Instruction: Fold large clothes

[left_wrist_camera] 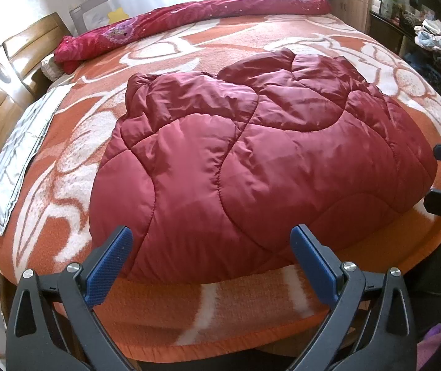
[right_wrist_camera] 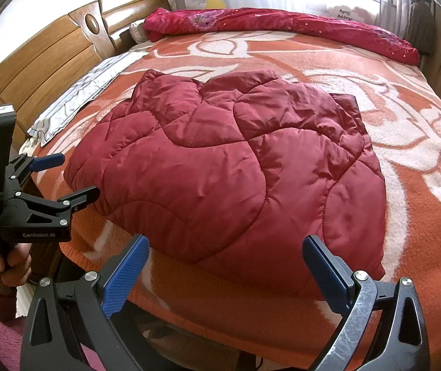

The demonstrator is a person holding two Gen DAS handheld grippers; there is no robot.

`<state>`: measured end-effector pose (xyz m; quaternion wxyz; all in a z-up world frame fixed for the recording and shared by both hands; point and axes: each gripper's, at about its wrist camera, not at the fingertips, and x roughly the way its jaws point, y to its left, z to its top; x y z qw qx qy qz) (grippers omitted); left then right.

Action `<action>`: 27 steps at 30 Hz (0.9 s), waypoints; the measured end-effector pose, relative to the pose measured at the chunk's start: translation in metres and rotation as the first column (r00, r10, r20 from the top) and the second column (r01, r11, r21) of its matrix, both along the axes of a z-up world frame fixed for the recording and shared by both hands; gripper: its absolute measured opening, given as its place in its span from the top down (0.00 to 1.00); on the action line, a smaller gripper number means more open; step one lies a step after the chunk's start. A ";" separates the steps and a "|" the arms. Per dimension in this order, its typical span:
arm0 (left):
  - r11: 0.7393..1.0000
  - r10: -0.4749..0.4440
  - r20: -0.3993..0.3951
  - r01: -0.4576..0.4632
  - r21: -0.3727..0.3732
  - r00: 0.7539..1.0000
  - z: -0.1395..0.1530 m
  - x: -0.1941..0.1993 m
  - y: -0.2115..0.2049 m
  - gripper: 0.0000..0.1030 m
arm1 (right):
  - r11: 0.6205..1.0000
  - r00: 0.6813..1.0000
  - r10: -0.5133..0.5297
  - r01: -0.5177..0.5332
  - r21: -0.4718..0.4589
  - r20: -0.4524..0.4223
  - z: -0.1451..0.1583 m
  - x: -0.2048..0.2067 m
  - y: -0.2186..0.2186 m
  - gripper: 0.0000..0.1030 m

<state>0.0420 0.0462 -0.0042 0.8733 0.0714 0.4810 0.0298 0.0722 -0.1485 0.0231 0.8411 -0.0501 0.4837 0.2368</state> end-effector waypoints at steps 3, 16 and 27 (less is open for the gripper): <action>1.000 0.001 -0.001 -0.001 0.001 1.000 0.000 0.000 0.000 0.00 | 1.000 1.000 -0.001 0.001 0.000 0.000 0.000 0.000 0.000 0.03; 1.000 0.000 0.000 0.000 0.007 1.000 0.000 0.001 0.000 0.00 | 1.000 1.000 0.000 0.000 0.000 0.003 0.000 -0.001 0.000 0.03; 1.000 -0.006 0.002 0.006 0.009 1.000 0.001 0.003 0.004 0.00 | 1.000 1.000 -0.003 0.003 -0.001 0.007 0.004 0.004 -0.003 0.03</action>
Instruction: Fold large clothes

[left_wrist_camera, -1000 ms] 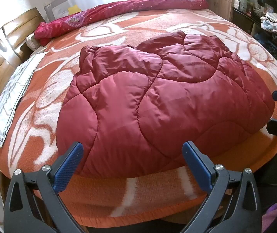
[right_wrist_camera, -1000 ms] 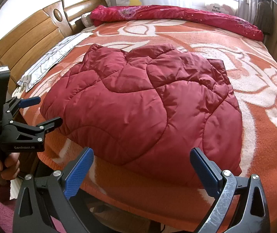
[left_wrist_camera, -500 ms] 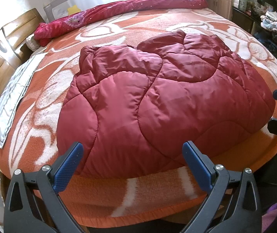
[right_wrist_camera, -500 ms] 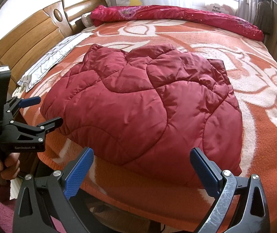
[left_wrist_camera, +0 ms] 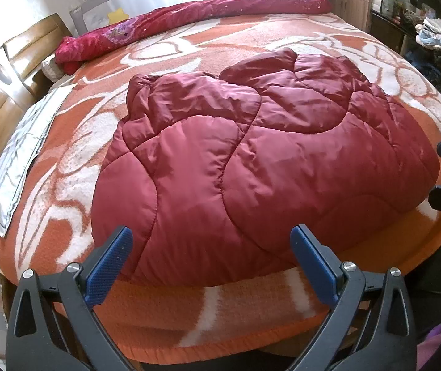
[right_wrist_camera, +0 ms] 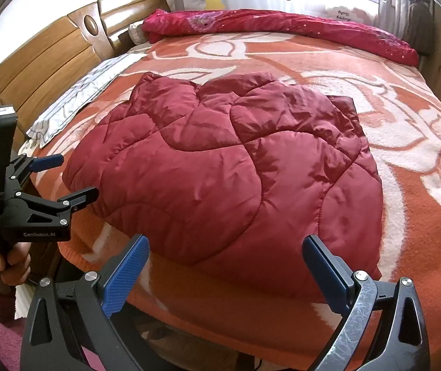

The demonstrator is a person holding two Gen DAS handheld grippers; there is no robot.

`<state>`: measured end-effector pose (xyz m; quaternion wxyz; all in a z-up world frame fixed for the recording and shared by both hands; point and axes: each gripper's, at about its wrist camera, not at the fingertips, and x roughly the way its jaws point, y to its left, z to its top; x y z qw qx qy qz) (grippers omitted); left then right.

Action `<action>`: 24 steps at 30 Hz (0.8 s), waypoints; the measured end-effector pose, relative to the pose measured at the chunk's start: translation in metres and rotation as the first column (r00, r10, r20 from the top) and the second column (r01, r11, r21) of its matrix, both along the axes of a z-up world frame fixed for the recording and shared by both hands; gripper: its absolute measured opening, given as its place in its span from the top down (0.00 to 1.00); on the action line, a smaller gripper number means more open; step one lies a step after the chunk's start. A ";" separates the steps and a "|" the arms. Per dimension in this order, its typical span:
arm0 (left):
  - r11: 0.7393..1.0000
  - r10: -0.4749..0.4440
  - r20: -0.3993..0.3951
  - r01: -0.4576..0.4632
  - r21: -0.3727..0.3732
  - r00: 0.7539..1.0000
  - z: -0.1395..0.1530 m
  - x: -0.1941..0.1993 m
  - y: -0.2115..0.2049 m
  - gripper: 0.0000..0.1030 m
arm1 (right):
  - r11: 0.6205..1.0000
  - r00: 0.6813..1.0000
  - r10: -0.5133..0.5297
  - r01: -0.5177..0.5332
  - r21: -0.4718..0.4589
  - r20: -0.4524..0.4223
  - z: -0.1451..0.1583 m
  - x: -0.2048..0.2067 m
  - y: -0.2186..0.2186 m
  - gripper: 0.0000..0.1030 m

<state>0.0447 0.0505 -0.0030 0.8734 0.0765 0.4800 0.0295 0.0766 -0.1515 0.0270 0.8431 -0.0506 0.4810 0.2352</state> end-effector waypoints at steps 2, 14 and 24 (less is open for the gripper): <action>1.000 -0.002 0.001 0.002 0.004 1.000 0.000 0.001 0.000 0.00 | 1.000 1.000 0.000 0.000 0.000 0.001 0.000 0.000 -0.001 0.03; 1.000 -0.011 -0.001 0.011 0.007 1.000 0.000 0.003 -0.003 0.01 | 1.000 1.000 0.000 0.000 0.000 0.000 -0.001 0.000 0.000 0.03; 1.000 -0.012 0.000 0.012 0.008 1.000 0.001 0.003 -0.003 0.00 | 1.000 1.000 0.000 0.000 0.000 0.000 -0.001 0.000 0.000 0.03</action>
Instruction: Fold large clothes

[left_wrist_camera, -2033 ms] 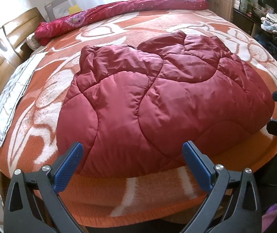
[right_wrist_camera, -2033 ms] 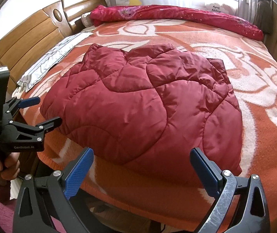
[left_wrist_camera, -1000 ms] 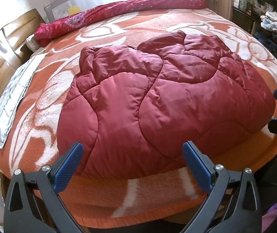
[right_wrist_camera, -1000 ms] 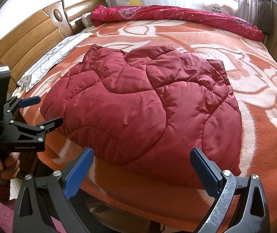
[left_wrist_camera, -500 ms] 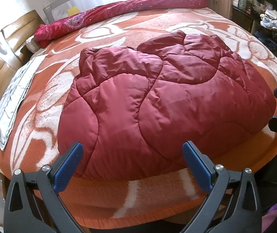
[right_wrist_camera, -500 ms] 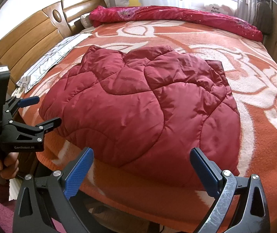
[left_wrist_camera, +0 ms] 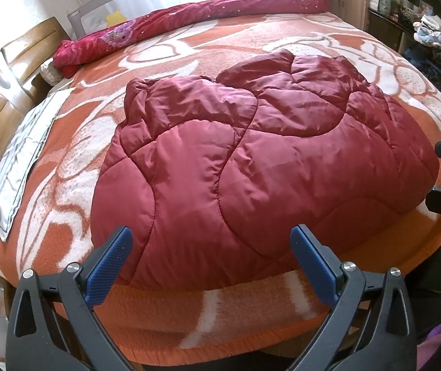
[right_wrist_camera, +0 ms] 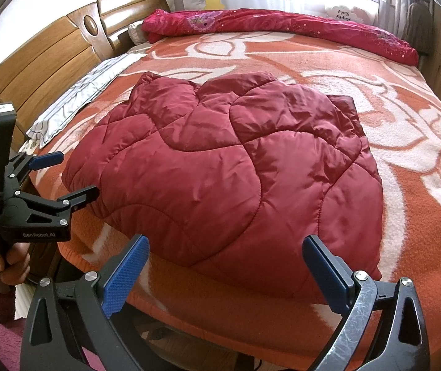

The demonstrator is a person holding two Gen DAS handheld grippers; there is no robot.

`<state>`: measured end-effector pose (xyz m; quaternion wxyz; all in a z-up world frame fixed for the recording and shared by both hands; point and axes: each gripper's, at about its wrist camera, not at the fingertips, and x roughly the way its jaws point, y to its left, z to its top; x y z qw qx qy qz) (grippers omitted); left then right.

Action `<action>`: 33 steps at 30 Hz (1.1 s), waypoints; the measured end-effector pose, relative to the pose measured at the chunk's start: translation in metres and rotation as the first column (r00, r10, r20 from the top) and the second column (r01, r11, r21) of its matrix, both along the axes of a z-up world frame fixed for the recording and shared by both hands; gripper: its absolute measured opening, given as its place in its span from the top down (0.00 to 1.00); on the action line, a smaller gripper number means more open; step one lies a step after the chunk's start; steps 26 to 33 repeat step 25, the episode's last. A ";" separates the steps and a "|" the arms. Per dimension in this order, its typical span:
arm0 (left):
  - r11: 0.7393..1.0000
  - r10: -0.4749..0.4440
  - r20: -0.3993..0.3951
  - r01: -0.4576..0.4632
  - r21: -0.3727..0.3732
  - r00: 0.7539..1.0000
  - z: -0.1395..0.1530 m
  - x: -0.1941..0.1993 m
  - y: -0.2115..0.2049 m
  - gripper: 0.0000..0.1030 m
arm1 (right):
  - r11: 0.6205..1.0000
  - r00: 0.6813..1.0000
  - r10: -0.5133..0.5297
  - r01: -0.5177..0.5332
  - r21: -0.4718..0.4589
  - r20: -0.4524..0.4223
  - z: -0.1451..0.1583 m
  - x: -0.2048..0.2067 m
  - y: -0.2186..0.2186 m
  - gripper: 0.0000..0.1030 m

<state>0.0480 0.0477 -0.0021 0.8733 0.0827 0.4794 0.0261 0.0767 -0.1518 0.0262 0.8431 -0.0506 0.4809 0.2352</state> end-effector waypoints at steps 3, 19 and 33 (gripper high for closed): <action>1.000 0.000 -0.001 0.000 0.001 1.000 0.000 0.000 0.000 0.00 | 1.000 1.000 0.000 0.000 0.000 0.000 0.000 0.000 0.000 0.03; 0.999 -0.010 0.005 0.011 -0.031 1.000 0.004 0.010 0.003 0.00 | 1.000 1.000 0.008 -0.008 0.005 -0.009 -0.005 0.008 -0.001 0.03; 0.998 -0.024 -0.005 0.023 -0.050 1.000 0.000 0.012 0.001 0.00 | 1.000 1.000 0.014 -0.014 0.008 -0.021 -0.007 0.013 -0.003 0.03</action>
